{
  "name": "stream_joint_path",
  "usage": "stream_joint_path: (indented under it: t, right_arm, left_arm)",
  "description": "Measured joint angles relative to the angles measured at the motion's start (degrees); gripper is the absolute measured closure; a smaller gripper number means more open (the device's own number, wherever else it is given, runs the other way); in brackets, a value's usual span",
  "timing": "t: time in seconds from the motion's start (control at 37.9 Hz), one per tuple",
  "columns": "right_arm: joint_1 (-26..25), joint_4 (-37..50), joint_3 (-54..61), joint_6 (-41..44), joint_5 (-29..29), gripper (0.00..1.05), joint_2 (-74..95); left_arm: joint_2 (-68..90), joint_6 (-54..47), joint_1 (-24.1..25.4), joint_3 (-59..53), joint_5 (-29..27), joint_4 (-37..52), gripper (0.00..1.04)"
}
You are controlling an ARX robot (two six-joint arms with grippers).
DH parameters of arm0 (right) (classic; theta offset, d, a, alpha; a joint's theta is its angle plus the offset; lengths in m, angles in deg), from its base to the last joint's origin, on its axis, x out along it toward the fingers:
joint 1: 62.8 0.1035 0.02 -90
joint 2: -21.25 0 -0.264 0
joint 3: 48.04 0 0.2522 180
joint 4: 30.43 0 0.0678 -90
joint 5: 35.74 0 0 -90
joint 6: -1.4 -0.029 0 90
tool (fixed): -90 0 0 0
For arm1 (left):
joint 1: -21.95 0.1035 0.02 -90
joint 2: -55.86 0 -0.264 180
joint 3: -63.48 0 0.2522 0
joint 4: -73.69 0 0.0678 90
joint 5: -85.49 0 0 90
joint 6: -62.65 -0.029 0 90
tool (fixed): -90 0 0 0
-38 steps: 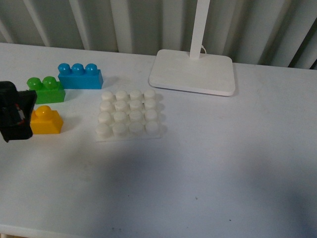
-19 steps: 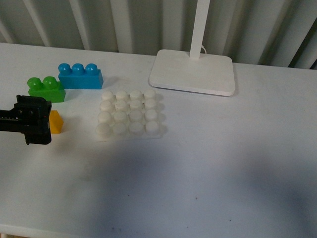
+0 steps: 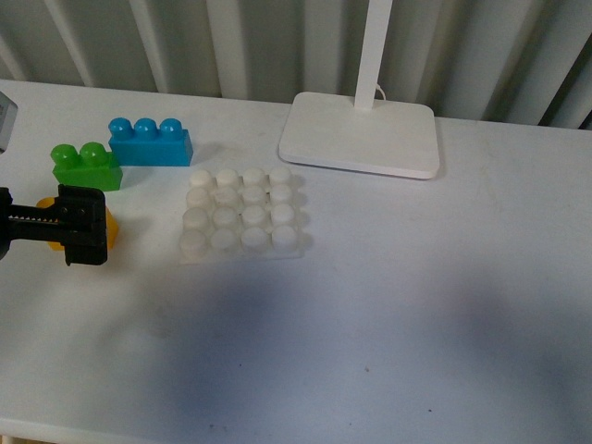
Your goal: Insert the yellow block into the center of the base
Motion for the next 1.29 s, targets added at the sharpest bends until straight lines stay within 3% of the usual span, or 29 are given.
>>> stream_joint_path:
  t: [1.21, 1.29]
  right_arm:
    - [0.00, 0.02, 0.00, 0.00, 0.00, 0.09, 0.00]
    - [0.00, 0.02, 0.00, 0.00, 0.00, 0.09, 0.00]
  left_arm:
    - [9.27, 1.38, 0.74, 9.03, -2.10, -5.60, 0.06]
    - [9.29, 1.79, 0.74, 9.03, -2.23, -5.68, 0.12]
